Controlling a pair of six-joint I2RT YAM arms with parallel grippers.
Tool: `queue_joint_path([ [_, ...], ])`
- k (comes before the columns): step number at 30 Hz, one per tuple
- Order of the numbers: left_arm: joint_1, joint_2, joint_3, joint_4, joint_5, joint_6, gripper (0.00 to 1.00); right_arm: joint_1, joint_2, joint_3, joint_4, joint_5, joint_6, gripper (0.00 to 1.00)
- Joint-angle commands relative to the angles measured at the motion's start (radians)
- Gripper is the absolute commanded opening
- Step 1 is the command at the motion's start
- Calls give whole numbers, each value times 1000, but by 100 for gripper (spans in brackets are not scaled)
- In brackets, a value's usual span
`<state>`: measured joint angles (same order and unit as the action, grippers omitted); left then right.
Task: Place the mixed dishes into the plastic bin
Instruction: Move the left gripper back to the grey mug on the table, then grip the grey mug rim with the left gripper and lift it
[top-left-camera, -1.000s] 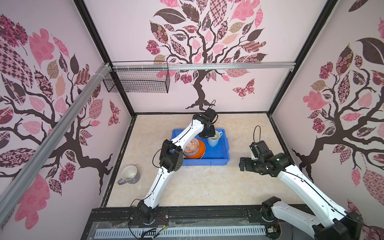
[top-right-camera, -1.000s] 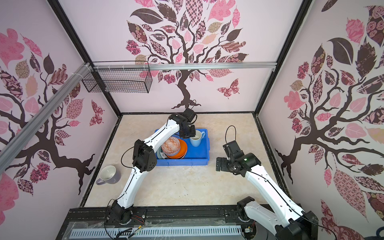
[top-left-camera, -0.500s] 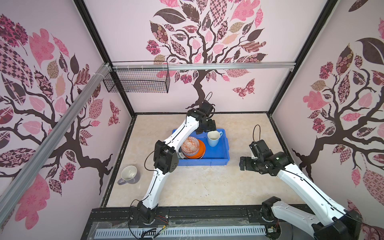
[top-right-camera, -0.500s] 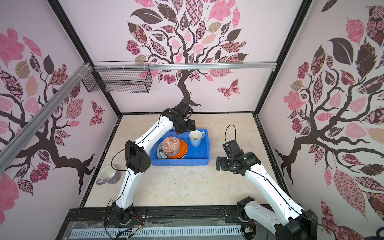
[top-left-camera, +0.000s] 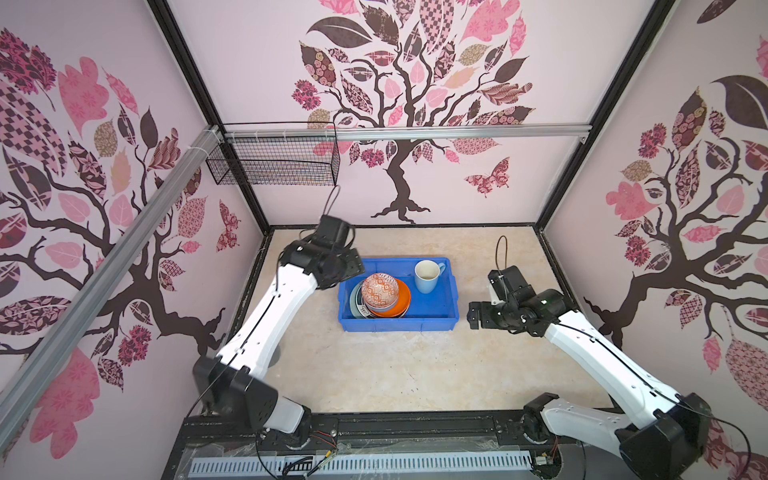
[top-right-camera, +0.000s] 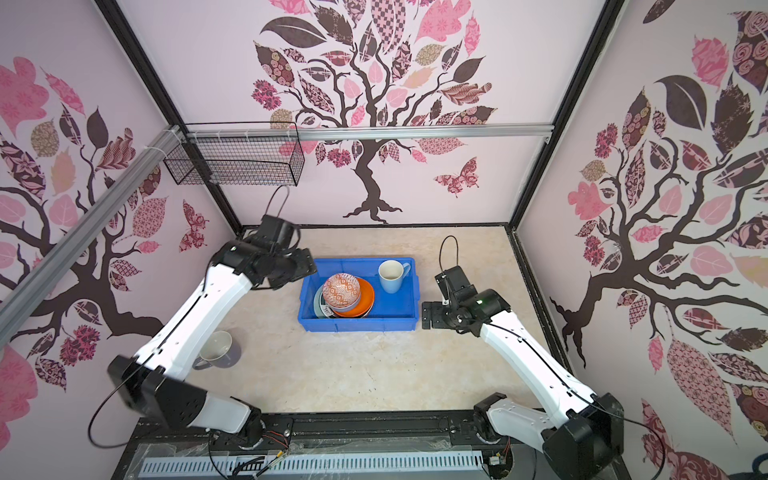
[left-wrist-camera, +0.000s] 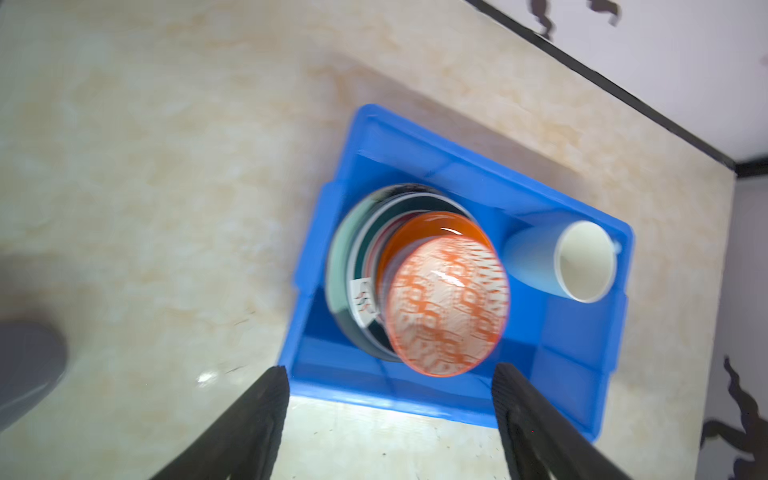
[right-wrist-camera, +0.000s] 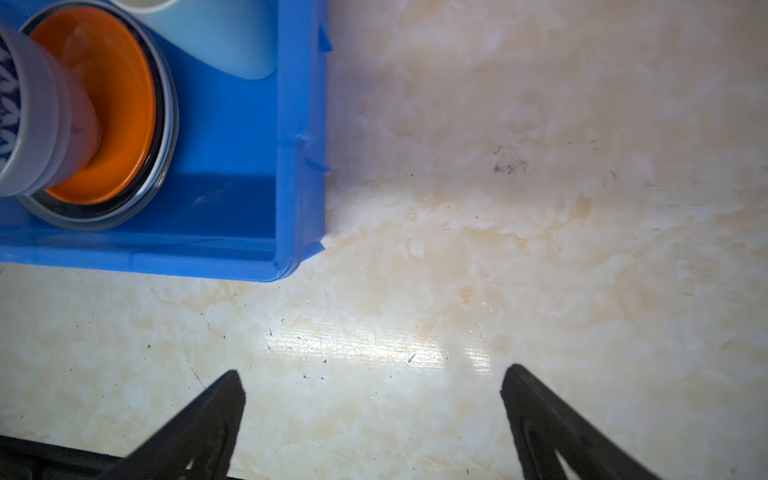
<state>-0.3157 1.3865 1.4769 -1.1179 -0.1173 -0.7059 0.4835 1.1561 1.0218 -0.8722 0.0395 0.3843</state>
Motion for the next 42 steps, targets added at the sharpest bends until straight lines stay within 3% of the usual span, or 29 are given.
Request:
queue_joint_path([
  [1, 107, -208, -183, -115, -71, -45, 80, 63, 58, 54, 53, -38, -3, 100],
  [7, 258, -526, -335, -353, -189, -109, 82, 100, 146, 77, 133, -100, 3, 99],
  [12, 301, -625, -440, -415, -213, -161, 87, 141, 220, 116, 171, -108, -6, 99],
  [17, 385, -620, -526, -358, -159, -138, 88, 156, 257, 133, 196, -125, -5, 99],
  [21, 538, -603, -577, -283, -62, -69, 87, 156, 263, 138, 187, -110, -18, 99],
  [35, 665, -474, -645, -83, 48, -218, 86, 154, 247, 159, 134, -29, -67, 100],
  [42, 680, -478, -635, -67, -16, -270, 86, 148, 250, 165, 132, -20, -82, 100],
])
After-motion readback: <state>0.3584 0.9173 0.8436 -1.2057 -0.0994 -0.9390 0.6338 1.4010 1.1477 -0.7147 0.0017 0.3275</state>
